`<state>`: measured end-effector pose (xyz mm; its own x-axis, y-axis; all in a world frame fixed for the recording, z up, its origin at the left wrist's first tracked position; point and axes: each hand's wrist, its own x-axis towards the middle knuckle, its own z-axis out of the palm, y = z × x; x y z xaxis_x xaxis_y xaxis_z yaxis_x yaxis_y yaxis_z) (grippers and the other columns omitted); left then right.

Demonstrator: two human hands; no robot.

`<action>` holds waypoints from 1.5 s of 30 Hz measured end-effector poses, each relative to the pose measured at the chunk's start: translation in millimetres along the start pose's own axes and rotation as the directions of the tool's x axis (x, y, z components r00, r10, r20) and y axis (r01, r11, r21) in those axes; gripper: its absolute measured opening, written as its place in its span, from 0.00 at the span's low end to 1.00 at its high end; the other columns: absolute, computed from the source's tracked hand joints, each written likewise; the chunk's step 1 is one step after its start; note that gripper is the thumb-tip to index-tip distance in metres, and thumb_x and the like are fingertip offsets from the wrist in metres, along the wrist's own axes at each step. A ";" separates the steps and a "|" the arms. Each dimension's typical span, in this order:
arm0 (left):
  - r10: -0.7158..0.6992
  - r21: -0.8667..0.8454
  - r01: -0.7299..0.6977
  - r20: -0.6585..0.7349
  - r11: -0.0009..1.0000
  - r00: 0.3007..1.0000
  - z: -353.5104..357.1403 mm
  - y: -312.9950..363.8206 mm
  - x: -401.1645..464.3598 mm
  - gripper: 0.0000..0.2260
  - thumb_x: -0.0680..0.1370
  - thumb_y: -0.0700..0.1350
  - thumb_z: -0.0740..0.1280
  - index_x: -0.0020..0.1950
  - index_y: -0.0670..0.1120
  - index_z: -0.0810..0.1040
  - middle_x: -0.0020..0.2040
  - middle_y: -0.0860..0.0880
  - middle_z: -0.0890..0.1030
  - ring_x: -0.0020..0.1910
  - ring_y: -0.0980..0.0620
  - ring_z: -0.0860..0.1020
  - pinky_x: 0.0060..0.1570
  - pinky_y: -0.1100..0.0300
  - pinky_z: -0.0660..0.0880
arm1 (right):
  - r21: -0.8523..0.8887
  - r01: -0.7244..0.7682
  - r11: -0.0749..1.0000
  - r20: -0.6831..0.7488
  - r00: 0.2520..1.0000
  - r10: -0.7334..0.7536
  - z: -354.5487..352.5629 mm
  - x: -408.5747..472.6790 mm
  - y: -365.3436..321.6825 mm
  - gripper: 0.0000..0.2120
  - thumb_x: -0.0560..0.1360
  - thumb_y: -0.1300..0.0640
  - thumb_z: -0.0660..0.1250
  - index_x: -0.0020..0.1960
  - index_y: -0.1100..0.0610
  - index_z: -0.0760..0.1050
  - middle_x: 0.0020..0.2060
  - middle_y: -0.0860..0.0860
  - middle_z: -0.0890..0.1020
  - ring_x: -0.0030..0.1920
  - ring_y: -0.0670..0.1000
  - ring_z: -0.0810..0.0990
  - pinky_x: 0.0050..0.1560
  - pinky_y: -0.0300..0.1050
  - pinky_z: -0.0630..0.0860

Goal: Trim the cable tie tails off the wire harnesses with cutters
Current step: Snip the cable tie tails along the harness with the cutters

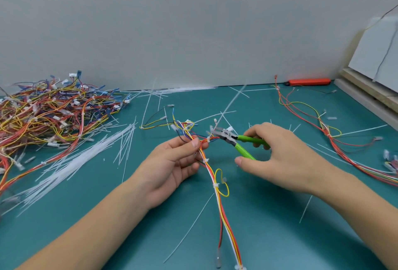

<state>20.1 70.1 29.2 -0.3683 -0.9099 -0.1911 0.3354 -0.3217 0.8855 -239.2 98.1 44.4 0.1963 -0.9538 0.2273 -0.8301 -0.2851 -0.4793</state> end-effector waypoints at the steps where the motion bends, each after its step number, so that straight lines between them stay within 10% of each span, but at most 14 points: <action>1: 0.013 0.001 -0.013 -0.002 1.000 1.000 0.7 -0.5 -0.2 0.12 0.72 0.45 0.75 0.54 0.44 0.80 0.55 0.45 0.86 0.39 0.54 0.83 0.37 0.63 0.80 | -0.014 0.003 1.000 -0.004 1.000 -0.003 1.8 -1.6 -2.9 0.24 0.64 0.25 0.64 0.53 0.38 0.72 0.46 0.37 0.75 0.53 0.36 0.72 0.49 0.32 0.67; 32: 0.154 0.110 -0.142 -0.109 0.984 0.982 7.5 -12.6 -0.9 0.14 0.66 0.44 0.80 0.49 0.48 0.81 0.52 0.41 0.87 0.39 0.52 0.83 0.32 0.63 0.76 | 0.084 -0.145 0.986 0.033 0.989 0.142 37.4 -12.0 -27.3 0.16 0.72 0.33 0.68 0.46 0.44 0.71 0.31 0.46 0.75 0.30 0.46 0.72 0.31 0.43 0.67; 45: 0.139 0.114 -0.127 -0.106 0.985 0.985 7.7 -11.2 -2.0 0.13 0.65 0.45 0.80 0.47 0.48 0.83 0.53 0.40 0.86 0.39 0.51 0.82 0.32 0.63 0.76 | 0.082 -0.164 0.983 0.030 0.986 0.162 39.4 -16.7 -33.4 0.22 0.68 0.26 0.61 0.49 0.42 0.70 0.36 0.44 0.78 0.36 0.44 0.77 0.35 0.46 0.73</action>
<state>10.4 77.6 22.9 -0.2240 -0.9684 -0.1099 0.2788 -0.1717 0.9449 -194.2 119.8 23.3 0.0751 -0.9898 0.1213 -0.8051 -0.1319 -0.5782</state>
